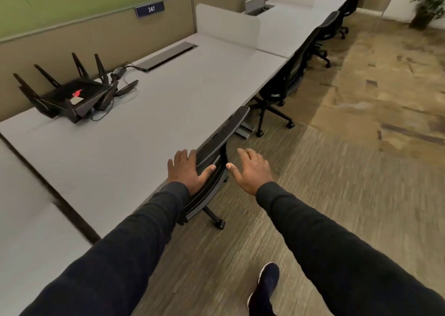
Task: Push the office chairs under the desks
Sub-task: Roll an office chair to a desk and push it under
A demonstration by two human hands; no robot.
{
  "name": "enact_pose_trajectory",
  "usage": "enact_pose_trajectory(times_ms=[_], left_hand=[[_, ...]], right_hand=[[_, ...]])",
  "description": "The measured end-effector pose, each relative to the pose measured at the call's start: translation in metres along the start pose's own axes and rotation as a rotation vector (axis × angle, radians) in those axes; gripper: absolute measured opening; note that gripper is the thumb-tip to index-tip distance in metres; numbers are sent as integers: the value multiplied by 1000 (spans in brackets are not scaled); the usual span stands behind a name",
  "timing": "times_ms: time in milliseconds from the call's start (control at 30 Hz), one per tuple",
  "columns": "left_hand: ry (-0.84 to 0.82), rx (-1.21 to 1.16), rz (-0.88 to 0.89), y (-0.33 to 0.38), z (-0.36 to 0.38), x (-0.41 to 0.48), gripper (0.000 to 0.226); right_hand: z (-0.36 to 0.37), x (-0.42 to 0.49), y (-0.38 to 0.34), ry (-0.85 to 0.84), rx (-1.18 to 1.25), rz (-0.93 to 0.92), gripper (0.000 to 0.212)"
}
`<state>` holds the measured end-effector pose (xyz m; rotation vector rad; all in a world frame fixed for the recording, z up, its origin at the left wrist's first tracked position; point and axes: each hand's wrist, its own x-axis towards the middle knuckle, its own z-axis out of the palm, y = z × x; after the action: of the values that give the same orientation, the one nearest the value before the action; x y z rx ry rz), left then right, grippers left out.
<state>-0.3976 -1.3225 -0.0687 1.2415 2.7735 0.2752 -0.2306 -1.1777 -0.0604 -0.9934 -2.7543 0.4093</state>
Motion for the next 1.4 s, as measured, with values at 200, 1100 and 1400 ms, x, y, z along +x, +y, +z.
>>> enact_pose_trajectory(times_ms=[200, 1100, 1400], left_hand=[[-29, -103, -289, 27, 22, 43, 104], [-224, -20, -389, 48, 44, 115, 43], [-202, 26, -289, 59, 44, 124, 36]], right_hand=[[-10, 84, 42, -60, -22, -103, 71], [24, 340, 88, -372, -12, 110, 75], [27, 350, 118, -364, 361, 221, 66]])
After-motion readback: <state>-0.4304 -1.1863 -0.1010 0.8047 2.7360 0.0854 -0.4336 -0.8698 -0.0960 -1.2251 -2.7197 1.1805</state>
